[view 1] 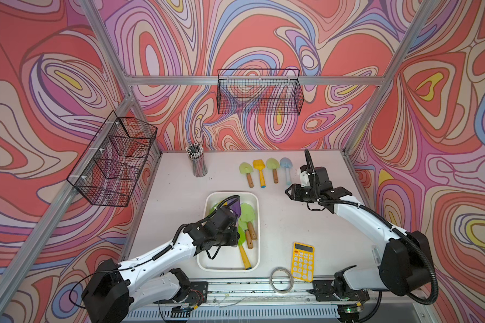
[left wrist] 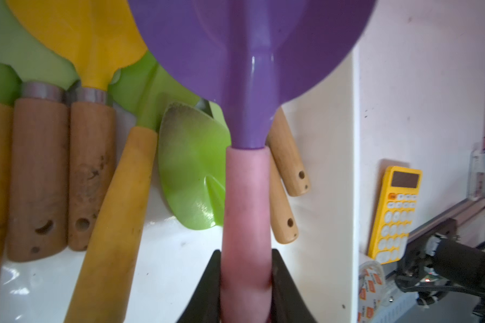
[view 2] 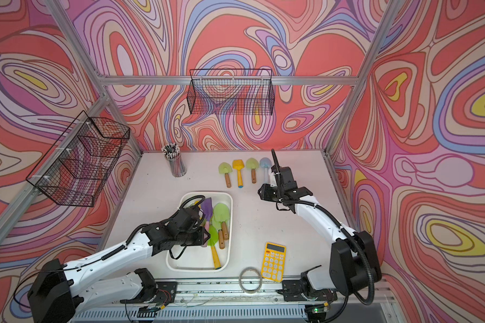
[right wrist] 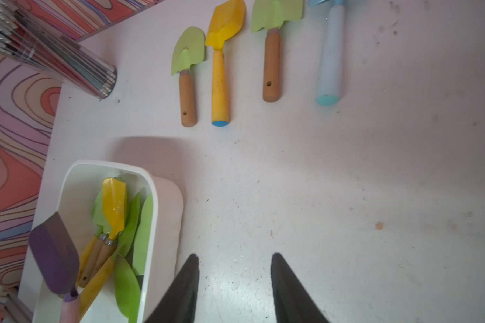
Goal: Take the shovel out of the storage box
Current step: Pick up the shovel from the storage box.
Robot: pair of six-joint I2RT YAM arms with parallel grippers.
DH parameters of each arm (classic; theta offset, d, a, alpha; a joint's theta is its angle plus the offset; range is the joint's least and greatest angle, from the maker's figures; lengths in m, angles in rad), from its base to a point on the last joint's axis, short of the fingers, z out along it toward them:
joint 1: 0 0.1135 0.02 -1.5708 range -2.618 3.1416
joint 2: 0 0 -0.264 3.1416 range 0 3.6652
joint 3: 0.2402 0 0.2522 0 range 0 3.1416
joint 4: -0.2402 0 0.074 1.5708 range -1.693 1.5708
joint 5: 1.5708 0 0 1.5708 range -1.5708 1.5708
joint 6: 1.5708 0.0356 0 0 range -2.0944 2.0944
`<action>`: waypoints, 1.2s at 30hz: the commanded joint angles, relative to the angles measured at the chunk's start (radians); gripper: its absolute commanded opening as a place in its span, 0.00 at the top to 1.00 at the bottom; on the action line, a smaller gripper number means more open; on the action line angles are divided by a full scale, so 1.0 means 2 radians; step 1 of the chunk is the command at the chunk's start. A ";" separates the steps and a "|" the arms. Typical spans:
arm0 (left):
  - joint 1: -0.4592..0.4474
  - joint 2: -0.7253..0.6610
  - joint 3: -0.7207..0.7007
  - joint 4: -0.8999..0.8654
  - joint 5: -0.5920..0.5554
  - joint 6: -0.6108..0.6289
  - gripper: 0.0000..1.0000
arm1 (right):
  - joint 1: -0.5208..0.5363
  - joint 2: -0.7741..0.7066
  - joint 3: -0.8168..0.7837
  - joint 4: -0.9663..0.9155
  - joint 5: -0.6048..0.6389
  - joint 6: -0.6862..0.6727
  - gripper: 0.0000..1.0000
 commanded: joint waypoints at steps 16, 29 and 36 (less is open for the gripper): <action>0.040 0.013 0.017 0.296 0.183 -0.077 0.99 | 0.052 -0.044 -0.077 0.279 -0.212 0.167 0.41; 0.040 0.034 -0.015 0.469 0.208 -0.147 0.98 | 0.077 -0.030 -0.118 0.460 -0.240 0.286 0.49; 0.040 0.039 -0.022 0.500 0.216 -0.158 0.98 | 0.079 -0.019 -0.118 0.500 -0.253 0.312 0.52</action>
